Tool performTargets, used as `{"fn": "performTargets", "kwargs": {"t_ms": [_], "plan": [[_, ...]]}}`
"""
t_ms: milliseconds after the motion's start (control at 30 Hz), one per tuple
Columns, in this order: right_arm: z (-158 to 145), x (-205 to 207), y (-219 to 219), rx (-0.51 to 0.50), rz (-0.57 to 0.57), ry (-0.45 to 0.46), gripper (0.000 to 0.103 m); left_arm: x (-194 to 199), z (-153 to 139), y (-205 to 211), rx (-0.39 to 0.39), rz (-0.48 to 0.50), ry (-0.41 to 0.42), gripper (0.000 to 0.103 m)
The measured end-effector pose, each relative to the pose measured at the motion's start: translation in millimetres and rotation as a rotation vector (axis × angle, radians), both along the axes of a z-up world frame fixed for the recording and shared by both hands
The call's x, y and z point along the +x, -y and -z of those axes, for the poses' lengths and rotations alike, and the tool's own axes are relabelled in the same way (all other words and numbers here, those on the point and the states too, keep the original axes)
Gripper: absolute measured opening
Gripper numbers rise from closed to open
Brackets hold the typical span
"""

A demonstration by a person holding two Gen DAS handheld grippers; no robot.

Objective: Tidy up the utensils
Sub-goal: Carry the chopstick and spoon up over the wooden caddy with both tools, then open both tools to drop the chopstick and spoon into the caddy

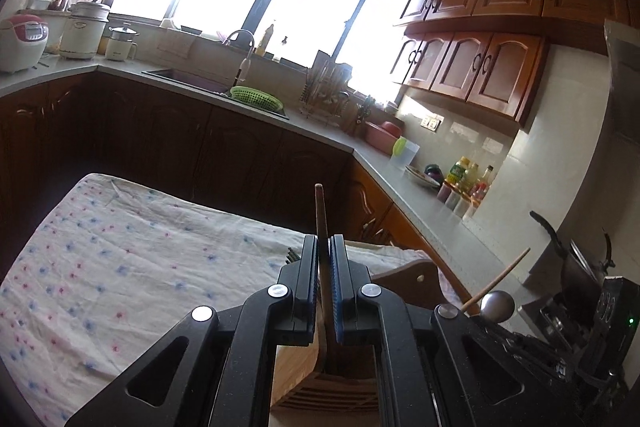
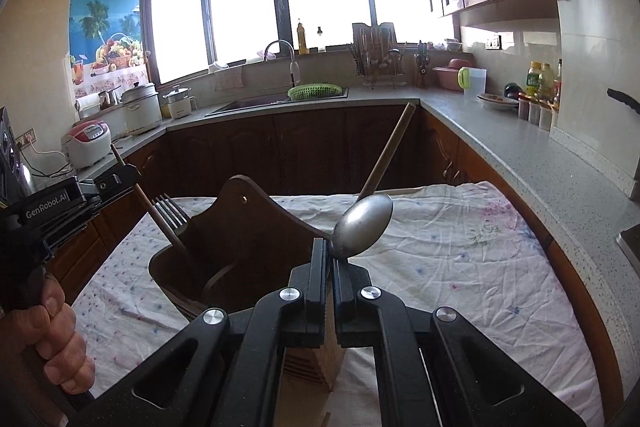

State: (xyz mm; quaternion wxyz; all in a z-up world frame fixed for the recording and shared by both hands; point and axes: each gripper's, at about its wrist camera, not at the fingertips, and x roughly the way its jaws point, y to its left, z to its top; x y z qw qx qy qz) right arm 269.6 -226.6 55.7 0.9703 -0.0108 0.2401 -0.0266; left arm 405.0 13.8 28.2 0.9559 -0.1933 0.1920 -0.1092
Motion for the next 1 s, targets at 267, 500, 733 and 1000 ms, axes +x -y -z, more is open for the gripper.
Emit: {"fn": "performTargets", "kwargs": {"t_ms": [267, 500, 733, 1000], "plan": [[6.4, 7.1, 4.0, 0.023, -0.003, -0.027, 0.002, 5.7, -14.9, -4.9, 0.019, 0.017, -0.011, 0.005], [4.8, 7.5, 5.5, 0.052, -0.001, -0.039, 0.007, -1.6, -11.0, -19.7, -0.040, 0.042, -0.049, 0.010], [-7.0, -9.5, 15.1, 0.092, 0.021, 0.004, 0.047, -32.7, -25.5, -32.9, -0.058, 0.028, -0.009, 0.053], [-18.4, -52.8, 31.4, 0.166, 0.042, 0.069, 0.083, -105.1, -18.3, -44.2, -0.055, -0.028, -0.006, 0.082]]}}
